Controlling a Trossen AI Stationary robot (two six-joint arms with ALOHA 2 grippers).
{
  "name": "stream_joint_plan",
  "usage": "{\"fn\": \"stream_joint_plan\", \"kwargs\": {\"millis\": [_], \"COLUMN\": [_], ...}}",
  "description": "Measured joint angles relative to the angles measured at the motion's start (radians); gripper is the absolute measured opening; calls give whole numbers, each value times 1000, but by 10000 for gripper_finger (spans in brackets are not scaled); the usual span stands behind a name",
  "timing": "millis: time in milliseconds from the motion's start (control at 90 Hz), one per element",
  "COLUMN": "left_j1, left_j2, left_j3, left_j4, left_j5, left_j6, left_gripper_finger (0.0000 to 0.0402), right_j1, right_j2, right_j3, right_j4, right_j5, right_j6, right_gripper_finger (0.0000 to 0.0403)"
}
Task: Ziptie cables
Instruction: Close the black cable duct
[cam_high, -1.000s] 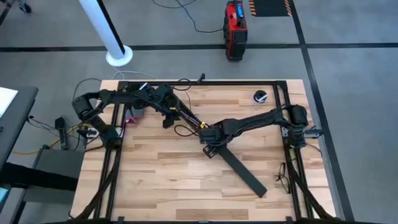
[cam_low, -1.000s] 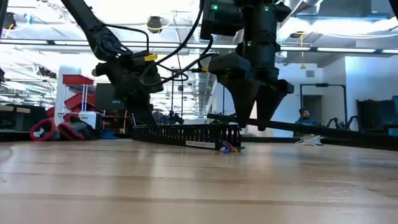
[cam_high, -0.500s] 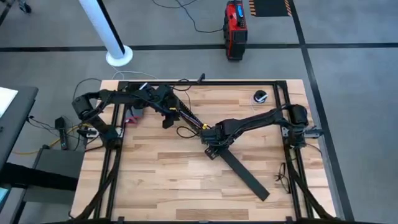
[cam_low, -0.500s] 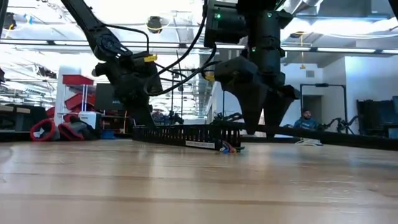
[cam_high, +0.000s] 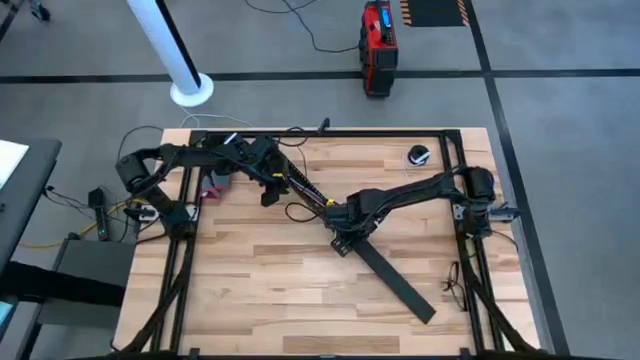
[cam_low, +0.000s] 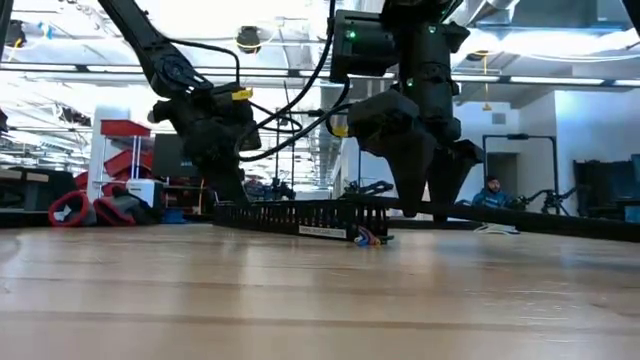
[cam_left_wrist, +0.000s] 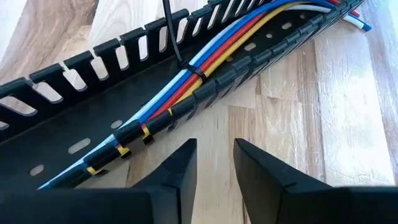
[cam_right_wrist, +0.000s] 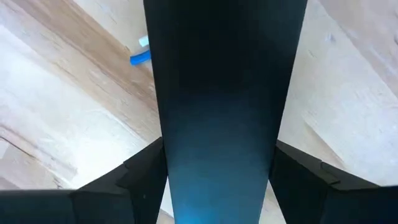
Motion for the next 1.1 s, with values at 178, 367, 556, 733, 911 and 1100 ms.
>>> {"fn": "stream_joint_plan", "kwargs": {"millis": [178,367,556,733,911,1100], "left_j1": [0,0,0,0,0,0], "left_j2": [0,0,0,0,0,0], "left_j3": [0,0,0,0,0,0], "left_j4": [0,0,0,1,1,12], "left_j5": [-1,-2,-6,-34,-37,-36], "left_j6": [0,0,0,-3,-11,-43], "left_gripper_finger": [101,101,101,101,101,101], "right_j1": [-6,-20,-32,-37,-39,-42], "right_j2": [1,2,2,2,2,2], "right_j3": [16,38,44,44,44,44], "right_j4": [2,-4,2,3,4,25], "right_j5": [-3,-22,-25,-23,2,7], "right_j6": [-15,-19,-17,0,0,-7], "right_gripper_finger": [237,237,237,237,237,237]}}
